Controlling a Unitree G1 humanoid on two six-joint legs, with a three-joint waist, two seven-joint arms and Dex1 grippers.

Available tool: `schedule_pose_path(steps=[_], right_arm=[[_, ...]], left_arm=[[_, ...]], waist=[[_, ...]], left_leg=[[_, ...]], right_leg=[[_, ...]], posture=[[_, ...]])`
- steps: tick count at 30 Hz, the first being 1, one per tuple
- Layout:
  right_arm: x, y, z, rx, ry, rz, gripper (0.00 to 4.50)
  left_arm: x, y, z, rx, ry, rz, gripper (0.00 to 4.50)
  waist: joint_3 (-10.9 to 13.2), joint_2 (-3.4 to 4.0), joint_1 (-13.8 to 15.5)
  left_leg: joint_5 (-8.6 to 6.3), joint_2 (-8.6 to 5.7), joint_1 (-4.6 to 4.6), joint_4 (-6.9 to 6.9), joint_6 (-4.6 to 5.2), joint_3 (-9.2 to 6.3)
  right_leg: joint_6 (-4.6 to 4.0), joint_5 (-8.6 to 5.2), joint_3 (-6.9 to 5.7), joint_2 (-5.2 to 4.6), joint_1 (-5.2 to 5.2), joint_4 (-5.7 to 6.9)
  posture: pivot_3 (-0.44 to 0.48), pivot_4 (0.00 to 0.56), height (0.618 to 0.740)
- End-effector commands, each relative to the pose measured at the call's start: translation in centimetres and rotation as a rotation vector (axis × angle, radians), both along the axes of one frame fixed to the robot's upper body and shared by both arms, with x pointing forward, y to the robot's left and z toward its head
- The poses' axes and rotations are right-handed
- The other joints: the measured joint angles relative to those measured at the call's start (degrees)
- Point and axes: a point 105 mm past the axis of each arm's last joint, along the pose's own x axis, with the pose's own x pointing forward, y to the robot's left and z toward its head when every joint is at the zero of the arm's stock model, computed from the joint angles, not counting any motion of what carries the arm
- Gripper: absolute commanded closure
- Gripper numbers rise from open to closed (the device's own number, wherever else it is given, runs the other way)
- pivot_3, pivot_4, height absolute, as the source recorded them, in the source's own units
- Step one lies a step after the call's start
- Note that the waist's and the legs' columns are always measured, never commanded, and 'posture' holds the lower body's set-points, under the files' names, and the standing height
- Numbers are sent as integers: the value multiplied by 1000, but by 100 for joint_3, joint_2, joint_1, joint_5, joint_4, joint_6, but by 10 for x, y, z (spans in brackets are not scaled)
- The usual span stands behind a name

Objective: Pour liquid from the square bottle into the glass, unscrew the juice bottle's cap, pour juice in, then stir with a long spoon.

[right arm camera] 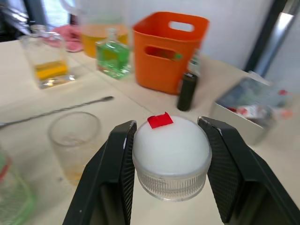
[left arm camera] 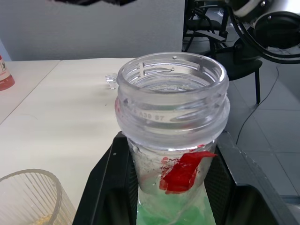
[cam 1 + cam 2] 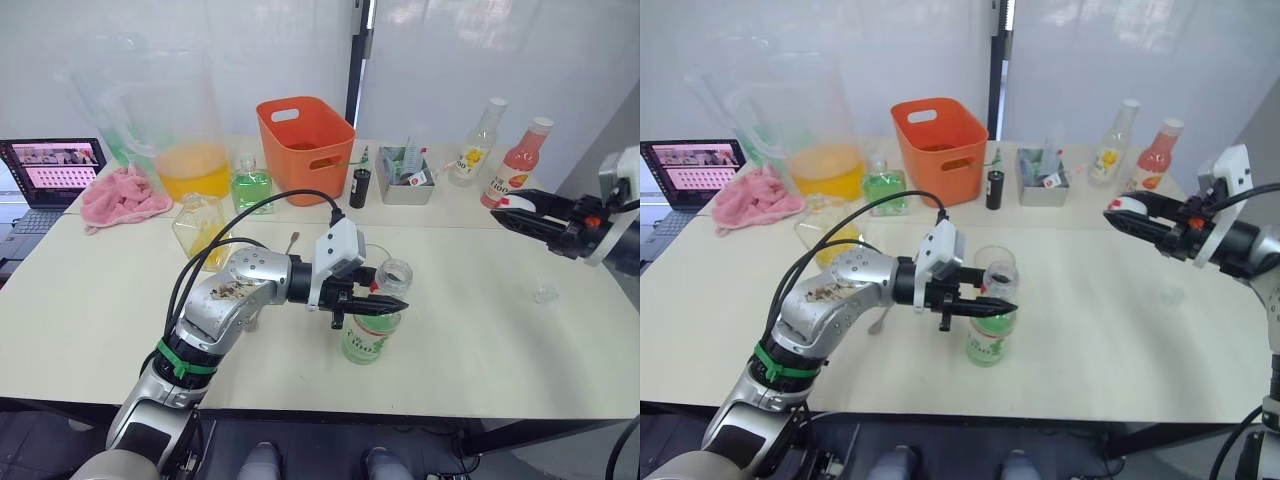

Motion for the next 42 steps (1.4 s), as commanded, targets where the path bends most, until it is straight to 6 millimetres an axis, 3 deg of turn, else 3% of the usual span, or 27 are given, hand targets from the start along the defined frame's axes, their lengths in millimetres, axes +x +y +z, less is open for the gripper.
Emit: schedule_pose_path(steps=[1, 5, 12, 25, 28, 30, 33, 36, 42], right_arm=[[5, -25, -15, 55, -34, -176, 2894], [15, -36, -43, 118, -9, -299, 2894], [44, -41, -96, 72, 49, -492, 2894], [58, -48, -135, 149, 153, -622, 2894], [58, -48, -136, 160, 154, -622, 2894], [59, -48, -135, 169, 156, -621, 1869], [59, -48, -135, 172, 156, -620, 905], [61, -39, -106, 183, 76, -576, 28], [59, -9, -46, 199, -38, -424, 28]], left_arm=[[-2, -3, -3, -5, 0, -2, 3067], [-2, -3, -3, -11, 1, 0, 3067], [-1, -2, -2, -24, 9, 13, 3067], [0, 3, -1, -25, 9, 40, 3067], [0, 3, -1, -26, 10, 43, 3067], [0, 3, -1, -25, 12, 44, 3067], [0, 3, -1, -25, 12, 44, 3067], [0, 3, 0, -37, 22, 44, 3067], [0, 5, 6, -61, 35, 45, 3067]], waist=[[0, 0, -1], [-2, 11, -6], [-5, 17, -18], [-5, 18, -35], [-5, 19, -48], [-5, 19, -48], [-5, 19, -47], [-5, 20, -47], [-5, 23, -62]], left_leg=[[0, 0, 0, 3, 0, 0], [1, -2, 0, 8, -1, 0], [2, -2, 1, 9, -2, 0], [3, -3, 1, 5, -3, 0], [3, -3, 2, 4, -3, 0], [3, -3, 2, 4, -3, 0], [3, -3, 2, 4, -3, 0], [3, -3, 2, 4, -3, 0], [4, -3, 3, 4, -3, -1]], right_leg=[[1, 0, 1, 0, 1, 1], [5, 4, 2, 0, 2, 1], [6, 5, 3, 0, 3, 1], [7, 6, 3, 0, 4, 1], [7, 6, 3, 0, 4, 1], [7, 6, 4, 0, 4, 1], [7, 6, 3, 0, 4, 1], [7, 6, 3, 0, 5, 1], [7, 6, 4, 1, 3, 6]], posture=[[0, 150, 740], [0, 150, 740], [0, 150, 740], [0, 150, 740], [0, 150, 740], [0, 150, 740], [0, 150, 740], [0, 150, 740], [0, 150, 740]])
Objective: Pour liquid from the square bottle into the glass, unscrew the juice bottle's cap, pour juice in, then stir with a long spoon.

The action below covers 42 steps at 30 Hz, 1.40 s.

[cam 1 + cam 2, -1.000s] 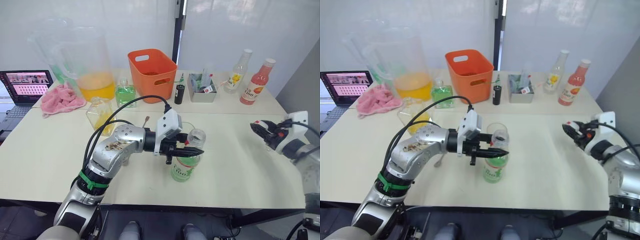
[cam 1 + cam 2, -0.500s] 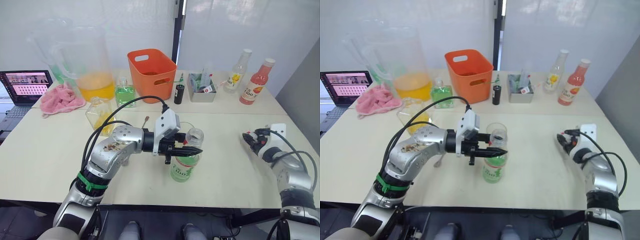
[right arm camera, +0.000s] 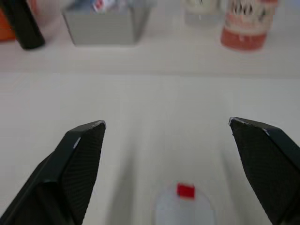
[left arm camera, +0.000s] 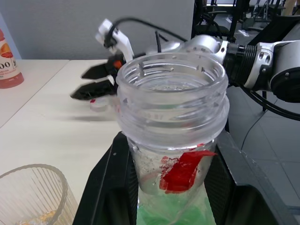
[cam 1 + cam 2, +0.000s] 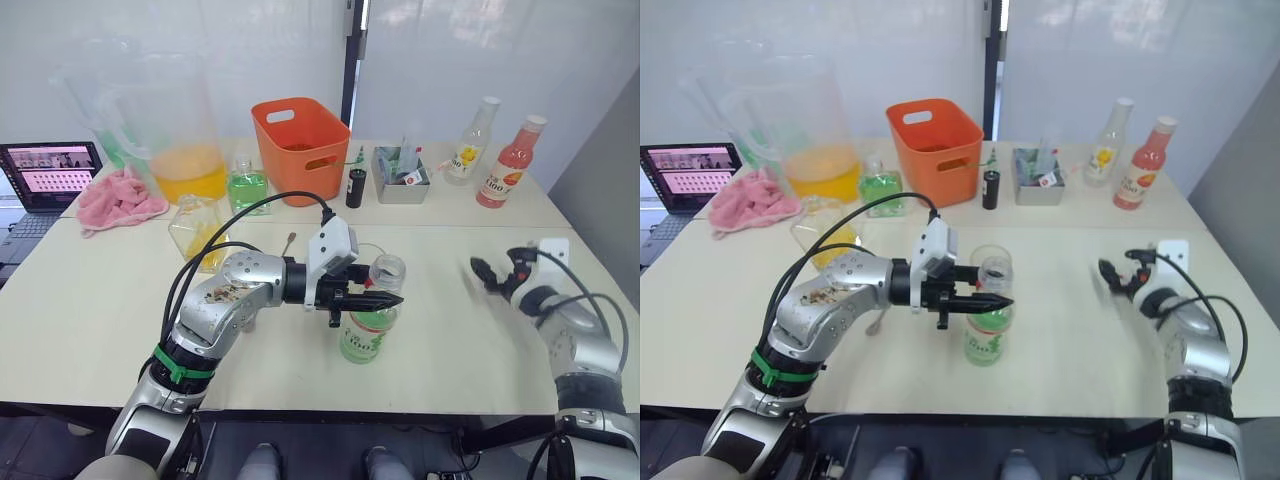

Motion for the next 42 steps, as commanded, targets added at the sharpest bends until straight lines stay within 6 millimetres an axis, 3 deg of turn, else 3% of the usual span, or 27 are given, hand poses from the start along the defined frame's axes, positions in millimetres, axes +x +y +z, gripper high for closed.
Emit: schedule_pose_path(steps=[1, 8, 14, 19, 24, 29, 35, 39, 42], right_arm=[[-8, 12, 39, -18, -72, 92, 28], [-43, 79, 69, -86, -75, 471, 28], [-67, 105, 81, -107, -73, 668, 28], [-78, 109, 87, -120, -54, 763, 28], [-76, 87, 91, -165, -43, 718, 28], [-77, 82, 88, -196, -26, 715, 28], [-81, 82, 86, -190, -36, 705, 28], [-90, 84, 81, -181, -30, 697, 28], [-95, 82, 80, -171, -37, 667, 28]], left_arm=[[-4, -2, 8, -33, 0, -13, 3067], [-7, 12, 27, -72, 5, 7, 3067], [-7, 29, 56, -133, -11, 60, 3067], [-4, 50, 70, -122, -23, 133, 3067], [12, 89, 88, -125, -48, 235, 3067], [22, 112, 102, -114, -40, 249, 3067], [39, 121, 110, -73, -134, 296, 3067], [60, 113, 114, -26, -329, 400, 3067], [76, 105, 106, 43, -411, 416, 3067]], waist=[[0, 0, 7], [2, 2, 5], [5, -2, -23], [5, -2, -24], [6, -2, -36], [7, -5, -46], [8, -5, -38], [8, -6, 41], [8, -6, 69]], left_leg=[[0, 0, 0, 0, 0, 0], [0, 0, -5, -12, 0, -2], [0, 1, -5, -8, 0, -2], [0, 1, -5, -7, 0, -2], [0, 2, -5, -11, 0, -2], [-1, 2, -5, -10, 0, -1], [-1, 2, -6, -18, 0, -1], [0, 2, -8, -16, -1, -1], [0, 2, -11, -13, -1, -1]], right_leg=[[0, 0, 0, 0, 0, 0], [-4, -2, -1, 0, -9, -2], [-4, -4, -1, 0, -9, -1], [-3, -4, -1, 0, -9, -1], [-6, -5, -1, 1, -12, 0], [-6, -6, -1, 0, -13, 0], [-7, -7, -2, 0, -15, -3], [-7, -6, -3, 0, -16, -2], [-6, -5, -3, 0, -15, -5]], posture=[[0, 150, 740], [0, 150, 740], [0, 150, 740], [0, 150, 740], [0, 150, 740], [0, 150, 740], [0, 150, 740], [0, 150, 740], [0, 150, 740]])
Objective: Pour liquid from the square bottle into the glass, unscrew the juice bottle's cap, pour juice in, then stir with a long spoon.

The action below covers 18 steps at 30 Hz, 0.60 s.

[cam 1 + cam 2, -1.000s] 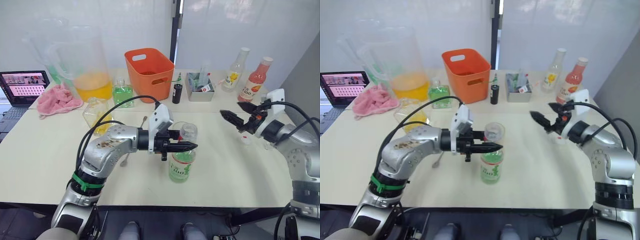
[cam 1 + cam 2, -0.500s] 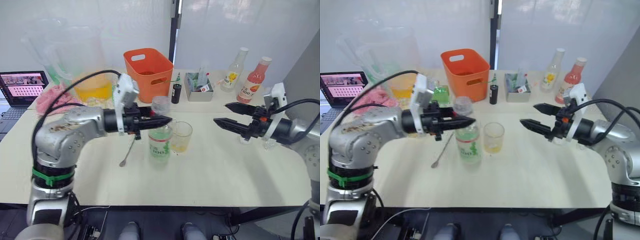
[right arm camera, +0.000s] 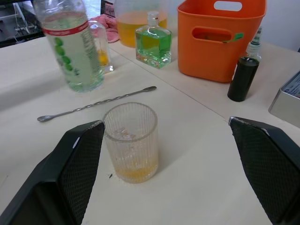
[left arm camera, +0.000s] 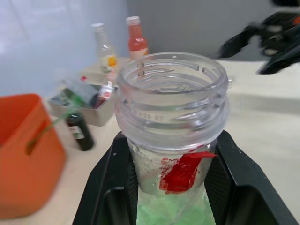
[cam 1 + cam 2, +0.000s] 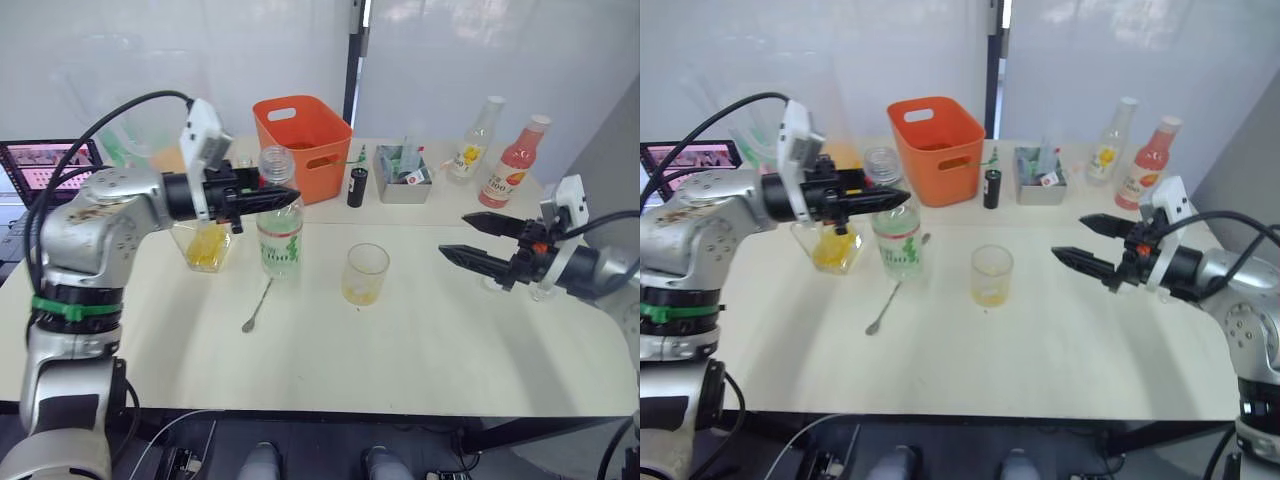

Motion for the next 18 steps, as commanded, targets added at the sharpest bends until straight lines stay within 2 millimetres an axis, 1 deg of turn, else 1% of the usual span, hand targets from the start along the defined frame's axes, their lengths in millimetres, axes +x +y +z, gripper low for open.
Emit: schedule_pose_path(steps=[1, 4, 8, 11, 15, 18], right_arm=[[-11, -1, 15, 27, -62, -25, 28], [-14, -2, 13, 37, -60, -57, 28], [-19, 0, 10, 57, -65, -89, 28], [-23, -1, 7, 60, -67, -111, 28], [-28, -1, 4, 69, -67, -142, 28], [-30, 2, 4, 73, -66, -142, 28]], left_arm=[[11, -10, 7, 112, -142, 24, 3067], [23, -21, 2, 162, -191, 20, 3067], [32, -36, -2, 194, -253, -9, 3067], [38, -46, -3, 226, -347, -15, 3067], [46, -63, -1, 223, -497, 0, 3067], [50, -68, -1, 232, -555, 13, 3067]], waist=[[0, 0, 4], [0, 0, -4], [2, -3, -14], [2, -3, -20], [2, -4, -5], [2, -4, -19]], left_leg=[[0, 0, 0, 0, 0, 0], [0, 0, 0, -3, 0, 0], [0, 0, -3, -2, 0, 0], [0, 0, -6, -4, 0, 0], [0, 0, -6, -2, 1, 0], [0, 0, -7, -1, 1, 0]], right_leg=[[0, 0, 0, 0, 0, 0], [0, 0, 0, 0, 0, 0], [0, 0, 0, 0, -3, 0], [1, 0, 1, 0, -7, 0], [1, 0, 1, 0, -6, 1], [3, 1, 2, 0, -6, 0]], posture=[[0, 150, 740], [0, 150, 740], [0, 150, 740], [0, 150, 740], [0, 150, 740], [0, 150, 740]])
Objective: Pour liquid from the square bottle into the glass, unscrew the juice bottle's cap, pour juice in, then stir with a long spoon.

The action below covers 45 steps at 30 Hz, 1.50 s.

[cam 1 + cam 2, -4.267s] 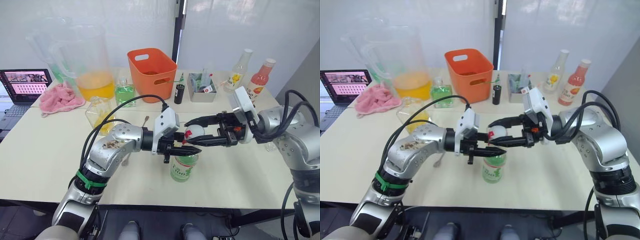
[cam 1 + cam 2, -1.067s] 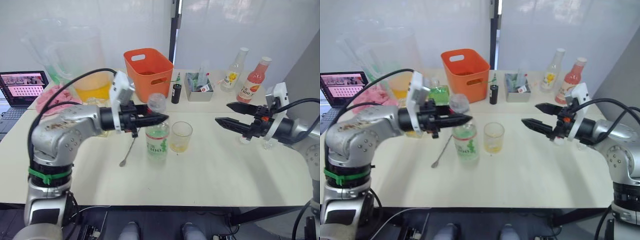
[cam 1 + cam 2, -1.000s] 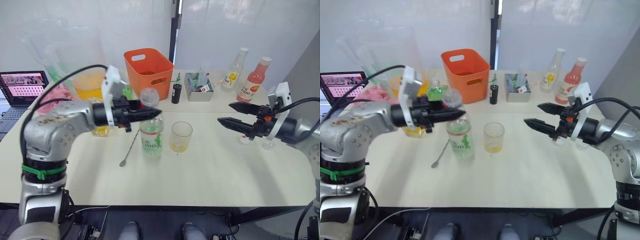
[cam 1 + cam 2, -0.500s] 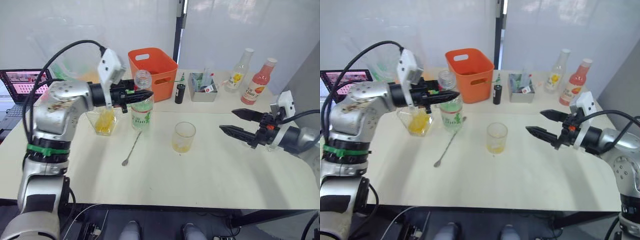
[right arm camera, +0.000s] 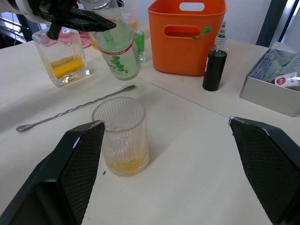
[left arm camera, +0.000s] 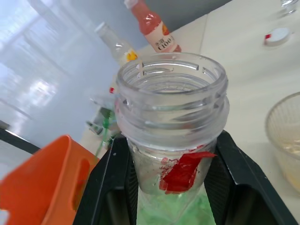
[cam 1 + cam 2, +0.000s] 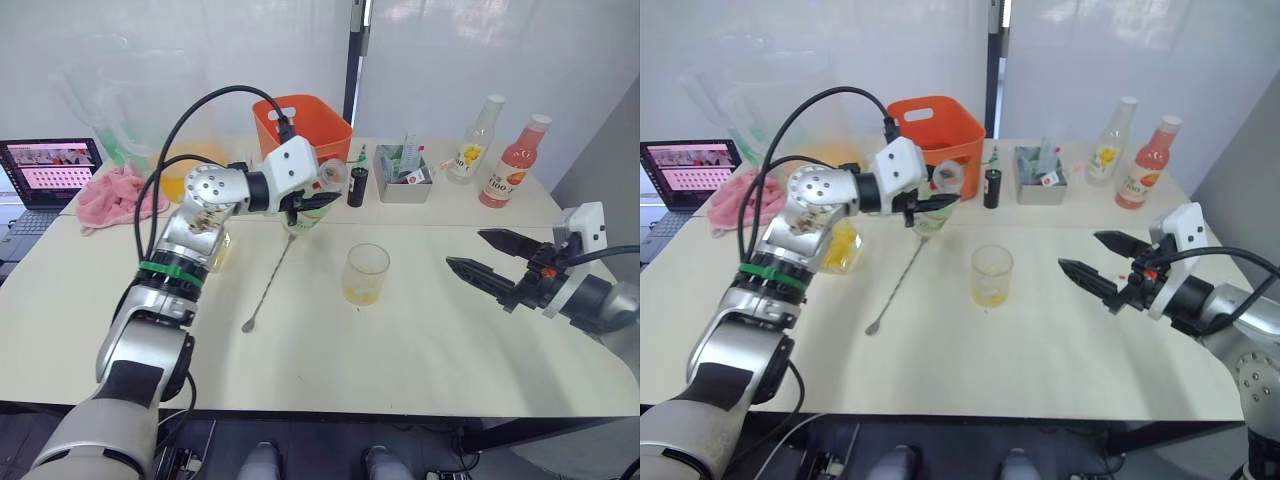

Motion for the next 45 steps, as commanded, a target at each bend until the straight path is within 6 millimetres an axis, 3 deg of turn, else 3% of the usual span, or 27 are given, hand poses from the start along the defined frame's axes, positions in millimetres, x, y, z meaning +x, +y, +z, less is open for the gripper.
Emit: schedule_pose_path(steps=[1, 13, 21, 31, 45], right_arm=[[-6, 2, 14, -1, -53, -6, 28], [-8, 8, 13, 6, -64, -19, 28], [-9, 13, 8, 15, -39, -9, 28], [-15, 19, -13, -33, 69, 22, 28], [-18, 18, -28, -66, 124, 39, 28]], left_arm=[[-1, -11, 27, 6, -186, -2, 3067], [3, -28, 7, 199, -471, 4, 3067], [4, -32, -9, 235, -502, -9, 3067], [3, -37, -25, 312, -585, -14, 3067], [6, -41, -35, 405, -684, -10, 3067]], waist=[[0, 0, -6], [0, 0, 3], [0, 0, 8], [0, 0, 10], [0, -1, 11]], left_leg=[[0, 0, 0, 0, 0, 0], [0, -1, 0, -1, 0, 0], [0, -1, 0, -1, 0, 0], [0, -1, 0, -1, 0, 0], [0, -1, 0, 1, -1, 0]], right_leg=[[0, 0, 0, 0, 0, 0], [2, 0, 0, 0, 0, 0], [2, 1, 0, 0, 0, 1], [3, 1, 0, 0, 0, 3], [4, 1, 0, 0, 0, 6]], posture=[[0, 150, 740], [0, 150, 740], [0, 150, 740], [0, 150, 740], [0, 150, 740]])
